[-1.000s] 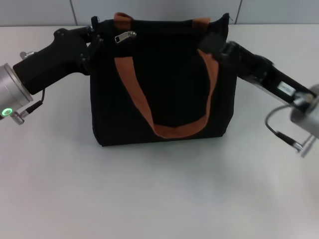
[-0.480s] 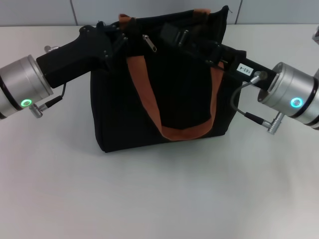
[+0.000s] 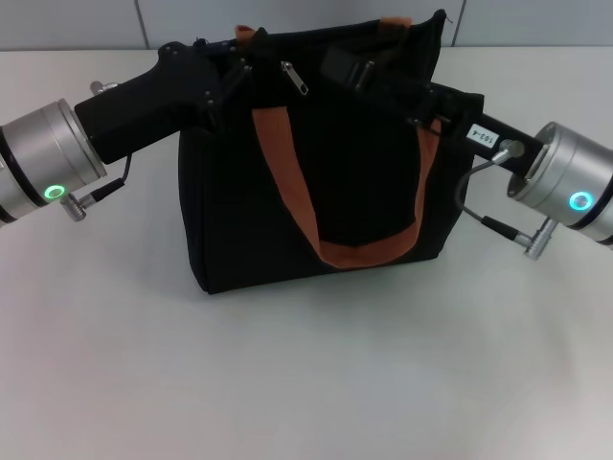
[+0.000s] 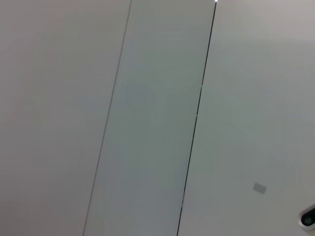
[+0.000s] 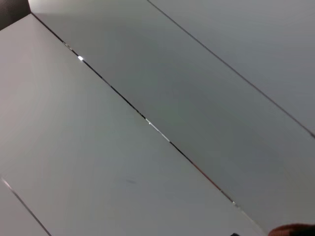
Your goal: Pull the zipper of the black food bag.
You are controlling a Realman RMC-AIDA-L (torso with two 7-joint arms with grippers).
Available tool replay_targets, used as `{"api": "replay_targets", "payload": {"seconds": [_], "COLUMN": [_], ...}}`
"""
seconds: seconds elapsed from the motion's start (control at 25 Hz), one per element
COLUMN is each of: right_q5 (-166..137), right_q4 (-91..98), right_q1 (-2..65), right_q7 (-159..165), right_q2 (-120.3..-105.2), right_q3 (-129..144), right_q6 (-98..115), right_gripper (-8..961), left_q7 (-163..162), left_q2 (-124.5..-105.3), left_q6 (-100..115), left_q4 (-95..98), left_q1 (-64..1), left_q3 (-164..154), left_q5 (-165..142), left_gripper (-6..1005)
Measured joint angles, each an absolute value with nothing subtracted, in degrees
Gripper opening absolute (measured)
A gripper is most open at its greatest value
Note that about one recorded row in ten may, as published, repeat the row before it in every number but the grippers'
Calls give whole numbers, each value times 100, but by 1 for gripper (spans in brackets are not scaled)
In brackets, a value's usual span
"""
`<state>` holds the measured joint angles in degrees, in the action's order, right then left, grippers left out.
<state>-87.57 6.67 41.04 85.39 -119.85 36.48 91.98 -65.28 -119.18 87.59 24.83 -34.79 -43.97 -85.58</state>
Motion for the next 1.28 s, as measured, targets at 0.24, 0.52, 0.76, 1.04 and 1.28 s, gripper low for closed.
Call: {"api": "replay_targets", "payload": {"seconds": [0.24, 0.52, 0.76, 1.04, 1.28], "right_q5": [-8791, -8795, -8795, -8798, -8798], "right_q4": [803, 876, 959, 974, 976], "right_q1": [4132, 4130, 4148, 4156, 4172], "right_q7": [8251, 8175, 8171, 8013, 8016], "right_q2": [-11976, -11963, -11974, -11978, -11980], "right_q3": [3688, 3685, 3682, 3714, 3744], "right_q6": [9165, 8975, 8858, 8901, 8866], "right_gripper": [755, 751, 748, 745, 742], "left_q7": [-6530, -6523, -6484, -6488, -6500], "left_q2": [-11918, -11918, -11918, -11918, -11918], "left_q6": [8753, 8713, 8662, 8601, 8611], "left_q4": [2478, 2503, 2497, 2477, 2469], "left_q1": [-3548, -3698, -3782, -3816, -3816], "left_q3": [-4404, -4396, -4403, -4368, -4397], "left_q5": [-8511, -8501, -8496, -8490, -8476], "left_gripper": [20, 20, 20, 20, 20]}}
